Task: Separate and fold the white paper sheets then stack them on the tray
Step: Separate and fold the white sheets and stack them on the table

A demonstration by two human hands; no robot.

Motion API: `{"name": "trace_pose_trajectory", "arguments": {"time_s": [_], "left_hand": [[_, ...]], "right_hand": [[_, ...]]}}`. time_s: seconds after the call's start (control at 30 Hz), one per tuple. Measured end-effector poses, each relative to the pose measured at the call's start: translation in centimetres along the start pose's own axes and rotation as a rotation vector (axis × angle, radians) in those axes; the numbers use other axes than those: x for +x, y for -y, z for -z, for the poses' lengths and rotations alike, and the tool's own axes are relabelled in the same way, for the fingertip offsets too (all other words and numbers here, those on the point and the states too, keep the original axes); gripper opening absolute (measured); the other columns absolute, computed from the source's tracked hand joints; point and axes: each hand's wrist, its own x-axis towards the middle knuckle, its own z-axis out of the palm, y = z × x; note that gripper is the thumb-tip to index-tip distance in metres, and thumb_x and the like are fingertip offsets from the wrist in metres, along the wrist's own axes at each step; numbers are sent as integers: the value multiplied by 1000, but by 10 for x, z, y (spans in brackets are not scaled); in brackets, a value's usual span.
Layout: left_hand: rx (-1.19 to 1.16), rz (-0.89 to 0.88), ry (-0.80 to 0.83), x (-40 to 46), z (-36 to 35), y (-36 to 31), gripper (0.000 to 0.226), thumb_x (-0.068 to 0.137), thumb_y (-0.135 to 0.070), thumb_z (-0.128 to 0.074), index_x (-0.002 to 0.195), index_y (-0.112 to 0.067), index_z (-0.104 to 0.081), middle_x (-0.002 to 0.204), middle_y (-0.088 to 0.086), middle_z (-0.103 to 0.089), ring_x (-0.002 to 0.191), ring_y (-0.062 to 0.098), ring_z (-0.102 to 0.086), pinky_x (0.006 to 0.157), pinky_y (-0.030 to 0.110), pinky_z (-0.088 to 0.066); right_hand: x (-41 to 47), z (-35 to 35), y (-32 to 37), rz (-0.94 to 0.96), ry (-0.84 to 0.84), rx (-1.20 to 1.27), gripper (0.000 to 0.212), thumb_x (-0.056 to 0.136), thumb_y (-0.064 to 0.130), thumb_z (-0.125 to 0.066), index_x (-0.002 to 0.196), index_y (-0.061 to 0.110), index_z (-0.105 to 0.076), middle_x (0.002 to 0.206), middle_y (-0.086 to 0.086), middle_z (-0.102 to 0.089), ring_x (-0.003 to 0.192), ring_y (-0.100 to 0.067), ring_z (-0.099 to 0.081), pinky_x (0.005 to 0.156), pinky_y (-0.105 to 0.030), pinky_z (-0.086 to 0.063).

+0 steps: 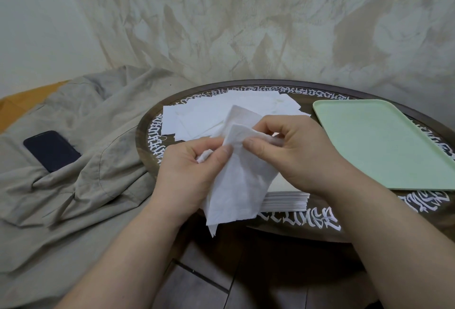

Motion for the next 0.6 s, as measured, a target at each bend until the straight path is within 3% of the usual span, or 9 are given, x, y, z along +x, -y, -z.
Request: {"name": "trace_pose_trajectory", "arguments": {"time_s": [0.1, 0.2, 0.27, 0.37, 0.5, 0.6], "left_hand": [[-92, 35, -182, 5, 4, 0, 16, 74, -24, -67, 81, -30, -80, 87, 0, -77, 89, 17, -70, 85, 38, -56], [-157, 82, -274, 8, 7, -3, 33, 85, -3, -65, 84, -33, -79, 96, -6, -76, 97, 15, -69, 99, 44, -52], [-167, 70, -283, 8, 8, -3, 46, 90, 8, -56, 101, -33, -74, 102, -11, -75, 101, 12, -68, 101, 41, -51], [-103, 53, -223, 8, 9, -1, 59, 91, 9, -54, 127, -37, -54, 91, -16, -75, 88, 8, -68, 90, 35, -54], [-45, 107, -92, 5, 4, -2, 33, 92, 2, -59, 102, -27, -71, 82, -6, -74, 76, 13, -67, 72, 35, -53], [-146, 145, 8, 3, 1, 0, 17, 84, -7, -65, 87, -20, -76, 84, 6, -74, 78, 22, -66, 72, 36, -51]], "right_hand": [[-2, 6, -2, -21, 49, 103, 12, 85, 20, -72, 75, 14, -71, 74, -1, -68, 67, -9, -60, 64, -26, -45], [-4, 14, -2, -81, 108, 236, 9, 84, 12, -71, 75, 11, -71, 75, -2, -70, 70, -6, -61, 67, -23, -46], [-5, 18, -2, -119, 141, 327, 12, 83, 6, -70, 73, 10, -69, 74, -3, -69, 71, -11, -63, 69, -29, -48], [-5, 19, -2, -168, 191, 503, 8, 74, 12, -67, 67, 16, -69, 70, -4, -67, 66, -16, -61, 64, -30, -46], [-4, 14, -2, -167, 174, 507, 6, 75, 17, -66, 72, 19, -71, 75, -4, -70, 69, -17, -63, 66, -30, -48], [-2, 8, -7, -173, 103, 414, 12, 84, 10, -69, 75, 18, -72, 77, -1, -71, 72, -13, -64, 70, -30, -48]]}}
